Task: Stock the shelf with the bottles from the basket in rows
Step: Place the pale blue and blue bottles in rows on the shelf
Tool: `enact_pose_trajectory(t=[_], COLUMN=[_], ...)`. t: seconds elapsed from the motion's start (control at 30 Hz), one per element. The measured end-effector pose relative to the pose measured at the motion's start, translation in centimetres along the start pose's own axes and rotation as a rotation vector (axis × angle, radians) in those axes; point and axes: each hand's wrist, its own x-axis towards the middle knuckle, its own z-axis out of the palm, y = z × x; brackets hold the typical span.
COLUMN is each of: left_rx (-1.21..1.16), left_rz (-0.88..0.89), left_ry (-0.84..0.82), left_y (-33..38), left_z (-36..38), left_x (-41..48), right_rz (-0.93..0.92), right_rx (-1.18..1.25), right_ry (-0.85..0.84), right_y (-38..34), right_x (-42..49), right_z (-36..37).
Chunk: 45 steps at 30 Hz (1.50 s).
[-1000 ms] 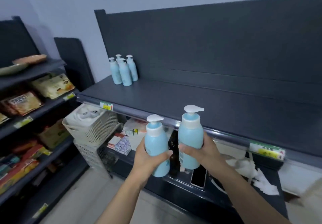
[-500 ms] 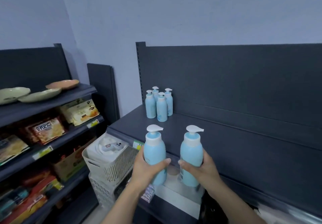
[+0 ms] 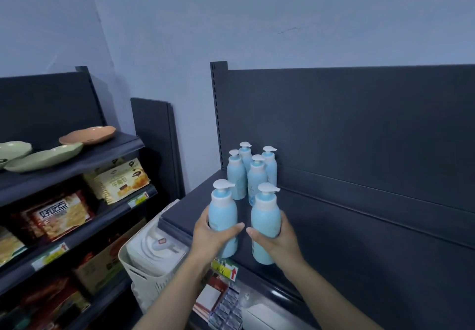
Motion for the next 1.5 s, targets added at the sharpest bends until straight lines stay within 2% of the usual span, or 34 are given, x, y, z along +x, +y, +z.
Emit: enact_pose_trajectory(t=[0.3,0.43,0.53,0.77,1.07,1.13,1.2,1.27,1.3,1.37,1.43,1.5], left_rx=[-0.031,-0.033,-0.006,0.028,-0.024,-0.043,-0.074,-0.104,-0.065,0.197,0.541,0.765], left_rz=[-0.055,-0.076,-0.041,-0.001,0.005,-0.024,-0.031,0.094,0.215,0.518,0.816,0.996], left_ry=[-0.168,-0.191,-0.277,-0.422,-0.482,-0.442,-0.332,-0.168,-0.060,0.100,0.112,0.041], left_y=[-4.1,-5.7,-6.6,-8.2,-7.6,-6.5,-4.9,-2.3,-0.7,2.7,5.5,7.7], left_z=[-1.5,-1.1,-0.9,-0.4,-0.1,-0.8,-1.8,-2.3,-1.9,0.3,4.0,8.1], left_x=[10.4,13.1,15.4,18.7,19.3,18.3,16.8,15.2,14.7,13.8,13.0,11.6], right_rz=[0.007,-0.019,-0.016,0.023,0.031,0.025,0.029,-0.042,-0.117,-0.286,-0.399,-0.428], right_rx=[0.004,-0.071,-0.078,-0.174,-0.189,-0.212,-0.231,-0.317,-0.420,-0.741,-1.090,-1.355], right_ry=[0.174,0.248,0.266,0.429,0.392,0.340,0.289,0.324,0.402,0.592,0.720,0.784], right_y=[3.8,4.6,4.7,5.5,5.7,5.4,4.4,2.2,0.8,-2.1,-5.1,-7.9], right_x=[6.8,8.6,10.0,11.3,12.0,11.2,9.9,8.6,8.3,7.8,7.3,6.3], right_z=[5.4,6.5,7.0,7.5,7.4,7.0,5.9,4.0,3.0,0.6,-1.9,-4.5])
